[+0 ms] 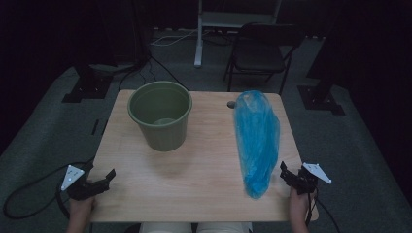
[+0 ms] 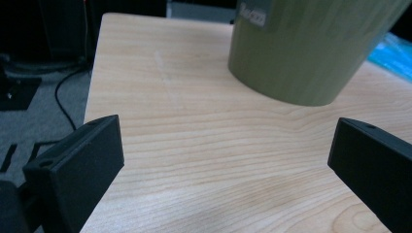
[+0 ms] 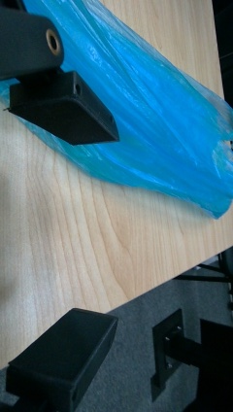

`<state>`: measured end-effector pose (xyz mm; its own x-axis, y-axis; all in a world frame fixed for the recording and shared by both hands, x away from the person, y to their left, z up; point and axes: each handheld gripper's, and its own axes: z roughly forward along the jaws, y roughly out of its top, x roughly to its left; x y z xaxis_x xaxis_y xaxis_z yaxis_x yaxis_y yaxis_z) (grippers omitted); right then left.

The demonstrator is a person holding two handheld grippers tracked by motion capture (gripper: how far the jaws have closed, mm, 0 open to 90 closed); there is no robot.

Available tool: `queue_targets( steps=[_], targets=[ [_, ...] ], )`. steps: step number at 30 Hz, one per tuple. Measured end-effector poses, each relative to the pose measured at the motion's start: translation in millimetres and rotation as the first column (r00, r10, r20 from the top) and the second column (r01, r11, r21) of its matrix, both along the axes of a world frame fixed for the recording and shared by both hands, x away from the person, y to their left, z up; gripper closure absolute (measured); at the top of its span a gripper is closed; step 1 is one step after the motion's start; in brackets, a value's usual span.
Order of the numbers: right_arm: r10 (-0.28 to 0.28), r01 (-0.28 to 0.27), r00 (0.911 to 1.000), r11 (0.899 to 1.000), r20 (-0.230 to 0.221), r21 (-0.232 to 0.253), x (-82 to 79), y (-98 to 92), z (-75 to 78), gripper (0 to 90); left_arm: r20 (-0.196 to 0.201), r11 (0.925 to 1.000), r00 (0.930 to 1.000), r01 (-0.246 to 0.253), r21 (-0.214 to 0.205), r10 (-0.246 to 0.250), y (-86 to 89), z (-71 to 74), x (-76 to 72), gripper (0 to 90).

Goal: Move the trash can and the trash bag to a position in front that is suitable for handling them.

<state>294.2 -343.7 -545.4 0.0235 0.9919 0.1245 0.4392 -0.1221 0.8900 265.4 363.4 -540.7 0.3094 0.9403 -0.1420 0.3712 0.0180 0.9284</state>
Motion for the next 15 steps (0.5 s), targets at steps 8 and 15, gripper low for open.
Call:
queue_targets(
  steps=[8,15],
  targets=[
    [0.035,-0.035,0.9992,0.999,-0.018,0.031,2.3,0.3,-0.3,12.8,-0.081,0.9999,0.9967,-0.004,-0.017,0.003,-2.2,-0.1,10.6,0.1],
    [0.079,-0.079,0.9964,0.997,-0.032,0.017,19.1,11.1,5.4,12.9,-0.112,0.999,0.9936,-0.021,-0.04,0.016,-5.1,0.2,22.8,0.1]
  ],
)
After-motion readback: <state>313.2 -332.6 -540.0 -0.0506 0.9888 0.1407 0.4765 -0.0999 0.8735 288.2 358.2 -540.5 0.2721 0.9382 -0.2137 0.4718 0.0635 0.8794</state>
